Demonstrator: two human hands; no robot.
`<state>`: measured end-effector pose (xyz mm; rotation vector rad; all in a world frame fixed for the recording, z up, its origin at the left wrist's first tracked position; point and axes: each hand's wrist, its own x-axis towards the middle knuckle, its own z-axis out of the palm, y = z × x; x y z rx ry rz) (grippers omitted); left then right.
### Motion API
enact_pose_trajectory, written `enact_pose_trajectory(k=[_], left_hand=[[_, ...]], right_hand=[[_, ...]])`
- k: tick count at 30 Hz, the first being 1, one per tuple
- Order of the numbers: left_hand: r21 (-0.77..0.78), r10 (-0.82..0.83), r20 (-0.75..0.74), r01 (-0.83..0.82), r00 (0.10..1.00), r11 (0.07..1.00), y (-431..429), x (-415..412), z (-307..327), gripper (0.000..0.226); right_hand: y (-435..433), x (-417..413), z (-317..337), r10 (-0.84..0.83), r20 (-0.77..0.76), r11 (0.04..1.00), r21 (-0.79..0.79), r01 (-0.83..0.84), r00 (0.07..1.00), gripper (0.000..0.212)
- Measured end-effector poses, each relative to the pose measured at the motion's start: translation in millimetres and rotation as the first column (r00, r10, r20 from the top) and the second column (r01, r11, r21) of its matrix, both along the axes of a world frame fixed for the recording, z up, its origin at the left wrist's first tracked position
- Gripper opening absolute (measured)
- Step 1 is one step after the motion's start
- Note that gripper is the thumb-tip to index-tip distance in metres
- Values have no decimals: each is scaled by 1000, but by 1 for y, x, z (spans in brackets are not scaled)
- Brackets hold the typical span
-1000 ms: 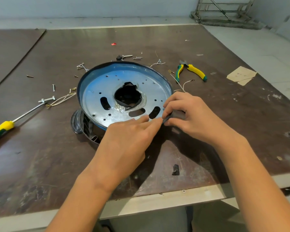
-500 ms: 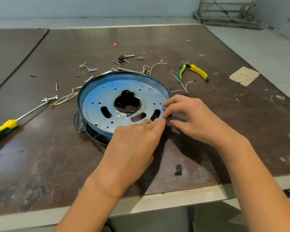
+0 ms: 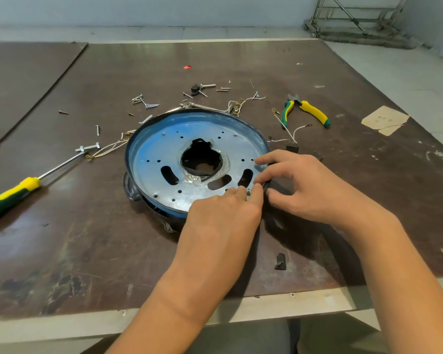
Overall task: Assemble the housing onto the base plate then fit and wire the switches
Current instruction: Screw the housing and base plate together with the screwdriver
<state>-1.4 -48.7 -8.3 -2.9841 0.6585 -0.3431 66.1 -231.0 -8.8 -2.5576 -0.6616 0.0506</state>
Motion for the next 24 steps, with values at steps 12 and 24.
enact_pose_trajectory(k=[12, 24], left_hand=[[-58, 5, -85, -10, 996, 998, 3, 11, -4, 36], [-129, -22, -14, 20, 1000, 992, 20, 21, -12, 12]], right_hand=[[5, 5, -18, -23, 52, 990, 140, 16, 998, 49], [7, 6, -25, -14, 84, 995, 101, 6, 996, 36]])
